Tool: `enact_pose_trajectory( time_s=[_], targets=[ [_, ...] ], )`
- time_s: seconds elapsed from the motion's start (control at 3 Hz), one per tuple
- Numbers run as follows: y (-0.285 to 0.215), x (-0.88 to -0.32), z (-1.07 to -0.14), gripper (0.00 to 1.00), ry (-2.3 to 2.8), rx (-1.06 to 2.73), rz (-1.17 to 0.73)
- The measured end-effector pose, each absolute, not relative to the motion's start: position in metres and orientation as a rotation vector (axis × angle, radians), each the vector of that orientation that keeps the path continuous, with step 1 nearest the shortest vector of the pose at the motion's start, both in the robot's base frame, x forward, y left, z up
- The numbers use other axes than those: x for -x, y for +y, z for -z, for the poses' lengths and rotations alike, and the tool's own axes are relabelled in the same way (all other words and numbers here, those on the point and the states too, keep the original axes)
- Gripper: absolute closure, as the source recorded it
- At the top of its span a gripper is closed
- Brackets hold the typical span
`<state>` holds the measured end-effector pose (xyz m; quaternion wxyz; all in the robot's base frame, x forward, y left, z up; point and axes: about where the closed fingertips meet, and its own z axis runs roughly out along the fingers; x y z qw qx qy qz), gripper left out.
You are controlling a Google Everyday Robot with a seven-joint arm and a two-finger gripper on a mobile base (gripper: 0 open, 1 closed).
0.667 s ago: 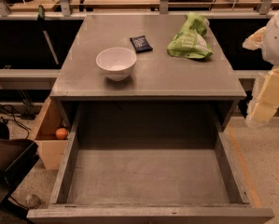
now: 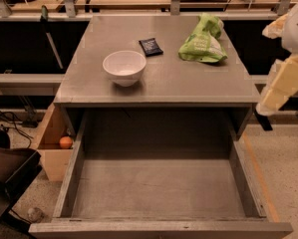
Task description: Place green rice chip bag into top drawer
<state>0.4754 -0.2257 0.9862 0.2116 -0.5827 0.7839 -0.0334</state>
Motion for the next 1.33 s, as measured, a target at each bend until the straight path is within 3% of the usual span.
enact_pose_trajectory(
  time_s=[0.67, 1.33],
  targets=[
    [-0.279, -0.609, -1.032, 0.0, 1.96, 1.131, 0.031],
    [-0.304, -0.666, -1.07, 0.0, 1.861, 0.768, 0.023]
  ],
)
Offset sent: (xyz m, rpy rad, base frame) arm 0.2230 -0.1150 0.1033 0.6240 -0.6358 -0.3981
